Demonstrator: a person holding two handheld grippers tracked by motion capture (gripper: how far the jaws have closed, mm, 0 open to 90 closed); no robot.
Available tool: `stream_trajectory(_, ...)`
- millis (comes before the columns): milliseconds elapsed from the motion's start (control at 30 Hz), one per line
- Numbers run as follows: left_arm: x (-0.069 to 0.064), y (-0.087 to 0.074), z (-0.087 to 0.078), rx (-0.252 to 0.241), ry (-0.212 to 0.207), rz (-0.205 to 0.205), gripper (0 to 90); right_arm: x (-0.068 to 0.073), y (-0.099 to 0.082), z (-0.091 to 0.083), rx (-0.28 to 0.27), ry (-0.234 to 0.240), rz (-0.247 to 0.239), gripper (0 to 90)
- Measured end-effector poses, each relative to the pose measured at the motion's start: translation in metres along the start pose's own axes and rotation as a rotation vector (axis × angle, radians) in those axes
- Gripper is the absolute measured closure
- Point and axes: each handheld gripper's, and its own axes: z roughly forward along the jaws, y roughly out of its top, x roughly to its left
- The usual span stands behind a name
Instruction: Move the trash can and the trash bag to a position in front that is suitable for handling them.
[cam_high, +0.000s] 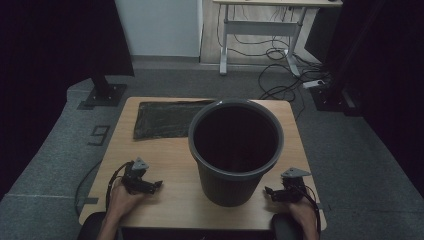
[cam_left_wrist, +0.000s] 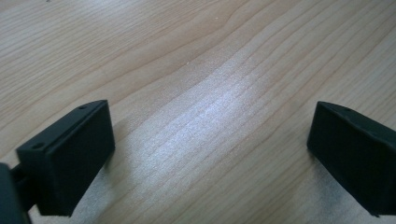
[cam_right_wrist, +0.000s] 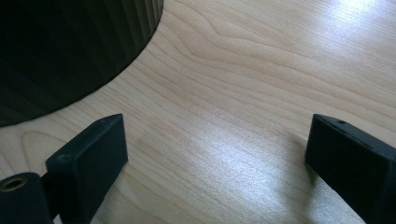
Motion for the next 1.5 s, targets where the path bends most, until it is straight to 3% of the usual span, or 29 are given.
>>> stream_trajectory(567,-0.002,0.000,-0.001,0.007,0.006,-0.015,0.0,0.001,0.001,0.002,0.015,0.022,-0.012,0.0)
stream_trajectory(767,-0.002,0.004,-0.003,0.016,-0.040,-0.023,0.0,0.000,0.004,0.000,0.028,0.036,0.025,0.0)
stream_trajectory(900,-0.006,0.009,-0.009,-0.021,-0.033,-0.023,0.0,0.002,0.011,-0.013,-0.015,0.032,0.051,0.0)
stream_trajectory(1100,-0.015,0.026,-0.022,-0.076,-0.023,-0.011,0.0,0.009,0.023,-0.032,-0.075,0.045,0.051,0.0)
stream_trajectory(1267,-0.021,0.039,-0.025,-0.116,-0.029,-0.003,0.0,0.015,0.030,-0.037,-0.088,0.046,0.046,0.0)
stream_trajectory(1500,-0.027,0.046,-0.025,-0.128,-0.033,0.014,0.0,0.025,0.046,-0.025,-0.073,0.041,0.034,0.0)
